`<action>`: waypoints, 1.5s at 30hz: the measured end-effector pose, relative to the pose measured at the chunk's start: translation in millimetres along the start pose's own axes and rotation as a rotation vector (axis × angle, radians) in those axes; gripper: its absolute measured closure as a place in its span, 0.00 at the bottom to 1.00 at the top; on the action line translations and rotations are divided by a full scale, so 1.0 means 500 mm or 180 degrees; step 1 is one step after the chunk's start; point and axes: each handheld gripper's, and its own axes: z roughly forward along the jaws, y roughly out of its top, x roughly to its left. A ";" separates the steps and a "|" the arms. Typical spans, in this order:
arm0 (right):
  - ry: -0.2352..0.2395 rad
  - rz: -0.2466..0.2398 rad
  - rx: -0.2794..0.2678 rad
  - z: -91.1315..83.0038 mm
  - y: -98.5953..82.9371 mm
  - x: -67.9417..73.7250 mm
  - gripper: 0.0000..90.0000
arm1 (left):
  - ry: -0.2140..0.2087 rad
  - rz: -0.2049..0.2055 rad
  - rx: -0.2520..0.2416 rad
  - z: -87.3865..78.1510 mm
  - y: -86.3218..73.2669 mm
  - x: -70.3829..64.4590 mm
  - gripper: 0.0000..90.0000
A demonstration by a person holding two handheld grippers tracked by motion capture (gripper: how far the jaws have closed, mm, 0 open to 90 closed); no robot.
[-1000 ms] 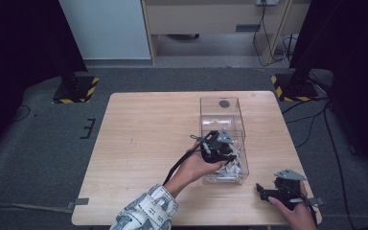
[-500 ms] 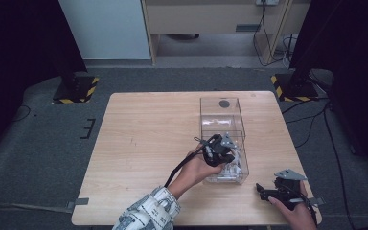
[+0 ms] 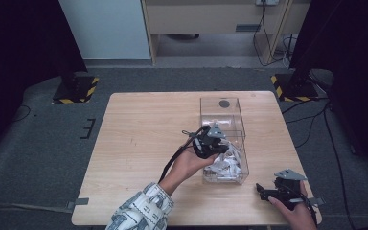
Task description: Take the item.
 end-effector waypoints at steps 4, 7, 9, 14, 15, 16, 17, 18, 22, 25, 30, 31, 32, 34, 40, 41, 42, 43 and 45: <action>0.0000 -0.0001 0.0000 0.000 0.000 0.000 0.01 | 0.0027 -0.0011 -0.0117 -0.021 0.000 0.006 1.00; 0.0001 -0.0001 0.0000 0.000 0.000 0.000 0.01 | 0.0068 -0.0019 -0.0178 -0.036 -0.001 0.012 1.00; -0.0001 0.0000 0.0000 0.000 0.000 0.000 0.01 | 0.0096 -0.0043 -0.0237 -0.048 -0.003 0.017 1.00; 0.0001 -0.0002 0.0000 0.000 0.000 0.000 0.01 | 0.0160 -0.0088 -0.0325 -0.074 -0.009 0.030 1.00; 0.0001 0.0000 0.0001 0.000 0.000 0.000 0.01 | 0.0182 -0.0087 -0.0334 -0.081 -0.011 0.034 1.00; -0.0001 -0.0001 0.0001 0.000 0.000 0.000 0.01 | 0.0201 -0.0104 -0.0361 -0.087 -0.013 0.038 1.00; -0.0001 -0.0001 0.0000 0.000 0.000 0.000 0.01 | 0.0234 -0.0145 -0.0398 -0.100 -0.019 0.048 1.00; -0.0001 -0.0001 0.0001 0.000 0.000 0.000 0.01 | 0.0248 -0.0155 -0.0408 -0.104 -0.022 0.052 1.00; -0.0001 -0.0002 0.0000 0.000 0.000 0.000 0.01 | 0.0309 -0.0206 -0.0456 -0.122 -0.032 0.066 1.00; -0.0001 -0.0001 0.0000 0.000 0.000 0.000 0.01 | 0.0351 -0.0238 -0.0486 -0.135 -0.039 0.076 1.00; 0.0000 0.0000 0.0000 0.000 0.000 0.000 0.01 | 0.0422 -0.0274 -0.0534 -0.156 -0.053 0.090 1.00; 0.0000 0.0000 0.0000 0.000 0.000 0.000 0.01 | 0.0422 -0.0274 -0.0534 -0.156 -0.053 0.090 1.00; -0.0001 0.0001 0.0001 0.000 0.000 0.000 0.01 | 0.0434 -0.0282 -0.0546 -0.159 -0.055 0.093 1.00; -0.0001 0.0000 0.0000 0.000 0.000 0.000 0.01 | 0.0460 -0.0300 -0.0551 -0.166 -0.062 0.101 1.00; 0.0000 0.0000 0.0001 0.000 0.000 0.000 0.01 | 0.0529 -0.0351 -0.0552 -0.177 -0.084 0.117 1.00; 0.0000 -0.0001 0.0000 0.000 0.000 0.000 0.01 | 0.0547 -0.0357 -0.0552 -0.179 -0.087 0.119 1.00; 0.0000 -0.0001 0.0000 0.000 0.000 0.000 0.01 | 0.0547 -0.0357 -0.0552 -0.179 -0.087 0.119 1.00; -0.0001 -0.0001 0.0000 0.000 0.000 0.000 0.01 | 0.0558 -0.0368 -0.0556 -0.180 -0.091 0.122 1.00; -0.0001 -0.0001 0.0000 0.000 0.000 0.000 0.01 | 0.0600 -0.0374 -0.0510 -0.179 -0.104 0.131 1.00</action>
